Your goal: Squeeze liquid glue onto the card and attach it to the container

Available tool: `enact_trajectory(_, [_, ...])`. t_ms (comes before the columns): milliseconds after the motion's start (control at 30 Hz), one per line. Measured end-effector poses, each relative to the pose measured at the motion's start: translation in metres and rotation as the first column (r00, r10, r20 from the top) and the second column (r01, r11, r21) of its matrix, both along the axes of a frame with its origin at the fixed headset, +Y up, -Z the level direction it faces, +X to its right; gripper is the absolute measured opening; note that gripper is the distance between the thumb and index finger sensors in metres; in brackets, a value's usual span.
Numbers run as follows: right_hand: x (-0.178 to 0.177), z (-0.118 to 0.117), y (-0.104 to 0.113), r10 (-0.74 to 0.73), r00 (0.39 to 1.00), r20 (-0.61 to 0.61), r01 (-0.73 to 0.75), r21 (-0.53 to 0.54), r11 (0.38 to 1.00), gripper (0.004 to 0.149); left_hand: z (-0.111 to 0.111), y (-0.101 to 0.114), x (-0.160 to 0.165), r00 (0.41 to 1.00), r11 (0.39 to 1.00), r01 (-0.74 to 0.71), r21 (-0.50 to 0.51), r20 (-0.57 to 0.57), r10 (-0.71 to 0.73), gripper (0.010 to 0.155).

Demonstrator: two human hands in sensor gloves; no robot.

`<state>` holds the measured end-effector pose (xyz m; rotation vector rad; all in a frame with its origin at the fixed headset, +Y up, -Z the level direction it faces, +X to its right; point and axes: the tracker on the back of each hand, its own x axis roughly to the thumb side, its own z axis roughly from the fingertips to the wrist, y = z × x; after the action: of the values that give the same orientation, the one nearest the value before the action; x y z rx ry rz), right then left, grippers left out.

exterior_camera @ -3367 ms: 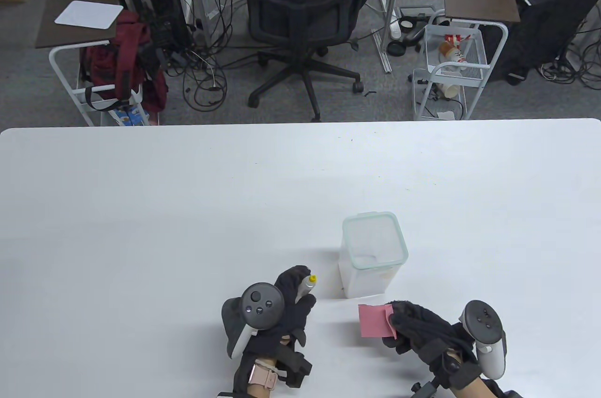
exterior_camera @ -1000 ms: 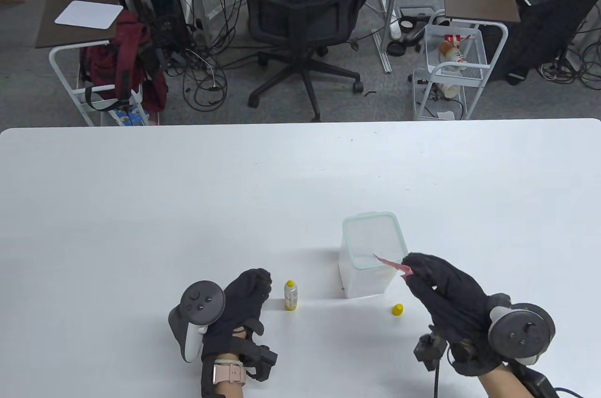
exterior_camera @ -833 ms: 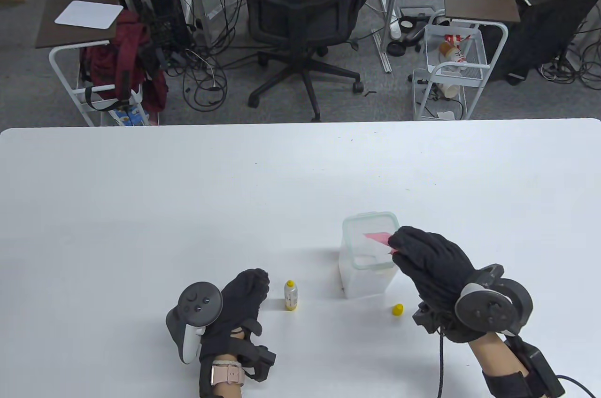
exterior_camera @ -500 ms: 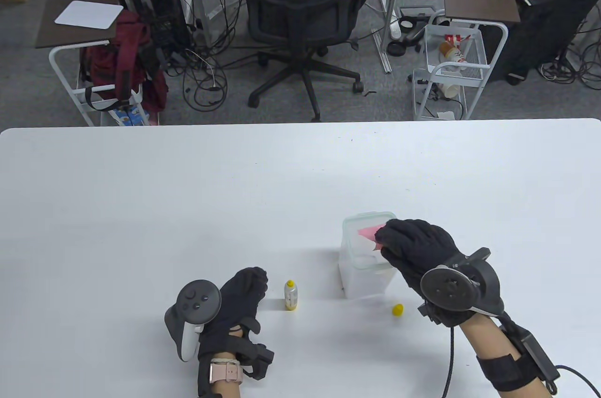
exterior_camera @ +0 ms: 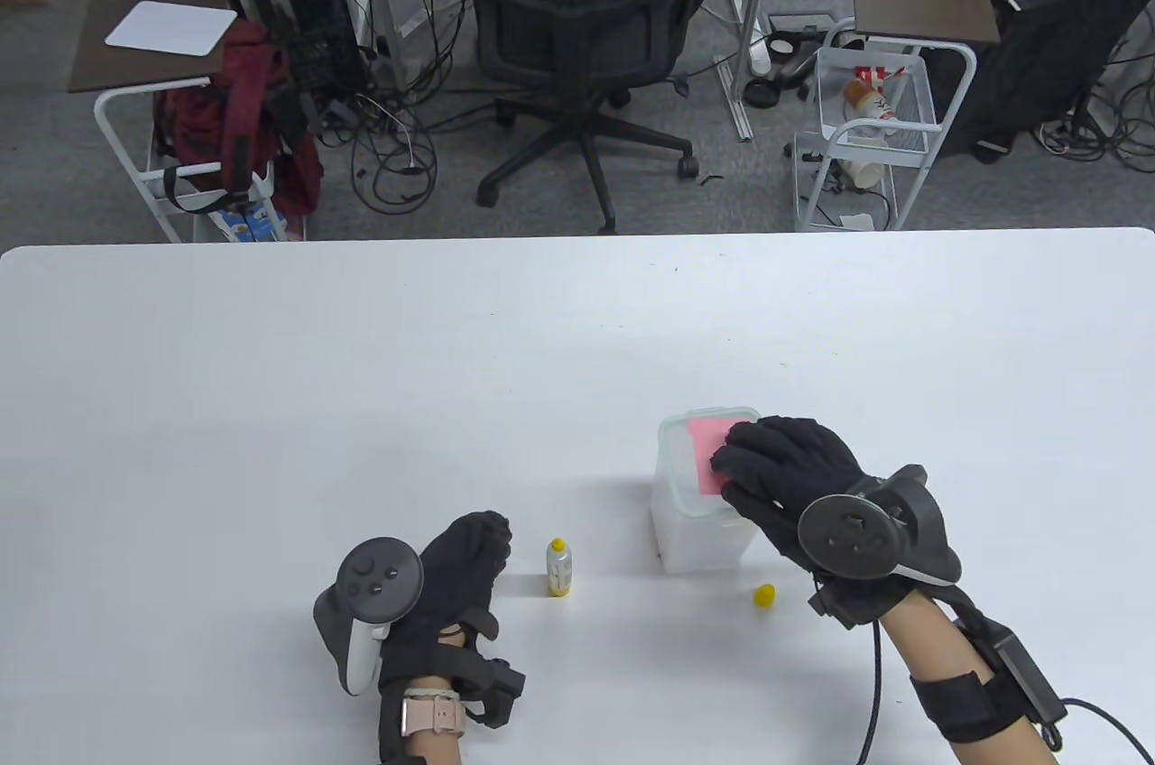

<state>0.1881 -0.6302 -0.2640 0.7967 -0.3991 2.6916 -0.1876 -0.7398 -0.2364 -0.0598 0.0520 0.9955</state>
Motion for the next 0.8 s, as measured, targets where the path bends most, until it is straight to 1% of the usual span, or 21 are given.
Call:
enact_trajectory(33, [0.001, 0.000, -0.001, -0.011, 1.000, -0.006, 0.011, 0.003, 1.000, 0.042, 0.001, 0.003, 0.000, 1.000, 1.000, 0.009, 0.016, -0.006, -0.009, 0.042])
enact_trajectory(100, [0.004, 0.000, -0.005, -0.045, 0.999, -0.024, 0.045, 0.014, 0.999, 0.043, 0.004, 0.016, 0.001, 0.998, 0.996, 0.053, 0.077, -0.029, -0.051, 0.042])
enact_trajectory(200, [0.008, -0.001, -0.011, -0.093, 0.994, -0.052, 0.095, 0.031, 0.995, 0.043, 0.011, 0.045, 0.005, 0.992, 0.973, 0.120, 0.196, -0.060, -0.110, 0.042])
enact_trajectory(233, [0.009, -0.001, -0.013, -0.106, 0.992, -0.065, 0.108, 0.036, 0.993, 0.044, 0.015, 0.059, 0.009, 0.989, 0.958, 0.146, 0.248, -0.072, -0.133, 0.042])
enact_trajectory(267, [0.010, -0.001, -0.013, -0.112, 0.991, -0.072, 0.115, 0.038, 0.993, 0.044, 0.017, 0.067, 0.013, 0.986, 0.945, 0.163, 0.282, -0.080, -0.146, 0.042])
enact_trajectory(333, [0.012, -0.002, -0.016, -0.131, 0.988, -0.088, 0.135, 0.042, 0.990, 0.044, 0.024, 0.094, 0.031, 0.975, 0.900, 0.224, 0.374, -0.073, -0.212, 0.043])
enact_trajectory(400, [0.014, -0.003, -0.018, -0.156, 0.983, -0.099, 0.161, 0.044, 0.986, 0.044, 0.027, 0.115, 0.053, 0.955, 0.854, 0.281, 0.438, -0.042, -0.293, 0.043])
enact_trajectory(433, [0.015, -0.003, -0.020, -0.176, 0.979, -0.104, 0.182, 0.051, 0.982, 0.044, 0.028, 0.128, 0.069, 0.936, 0.819, 0.320, 0.476, -0.023, -0.352, 0.043])
enact_trajectory(500, [0.017, -0.003, -0.023, -0.211, 0.971, -0.113, 0.218, 0.055, 0.974, 0.044, 0.027, 0.147, 0.098, 0.894, 0.756, 0.381, 0.532, -0.003, -0.449, 0.043])
enact_trajectory(533, [0.018, -0.004, -0.024, -0.222, 0.968, -0.117, 0.229, 0.053, 0.972, 0.044, 0.025, 0.153, 0.108, 0.875, 0.733, 0.401, 0.549, 0.006, -0.483, 0.043])
enact_trajectory(567, [0.020, -0.004, -0.026, -0.242, 0.962, -0.123, 0.250, 0.050, 0.967, 0.044, 0.022, 0.161, 0.127, 0.842, 0.696, 0.436, 0.570, 0.015, -0.540, 0.043])
enact_trajectory(600, [0.021, -0.005, -0.027, -0.258, 0.957, -0.128, 0.266, 0.049, 0.963, 0.044, 0.016, 0.165, 0.143, 0.810, 0.668, 0.466, 0.581, 0.024, -0.586, 0.043])
enact_trajectory(633, [0.022, -0.005, -0.028, -0.269, 0.954, -0.132, 0.277, 0.048, 0.960, 0.044, 0.012, 0.166, 0.152, 0.789, 0.653, 0.485, 0.582, 0.030, -0.613, 0.044])
enact_trajectory(667, [0.023, -0.005, -0.030, -0.281, 0.950, -0.136, 0.290, 0.047, 0.956, 0.044, 0.004, 0.166, 0.166, 0.752, 0.632, 0.519, 0.576, 0.044, -0.658, 0.044])
enact_trajectory(700, [0.024, -0.005, -0.031, -0.292, 0.946, -0.139, 0.300, 0.046, 0.953, 0.044, -0.005, 0.163, 0.179, 0.718, 0.619, 0.548, 0.563, 0.064, -0.694, 0.044])
enact_trajectory(800, [0.025, -0.006, -0.032, -0.309, 0.940, -0.144, 0.318, 0.045, 0.947, 0.044, -0.027, 0.150, 0.200, 0.645, 0.600, 0.606, 0.522, 0.119, -0.755, 0.045])
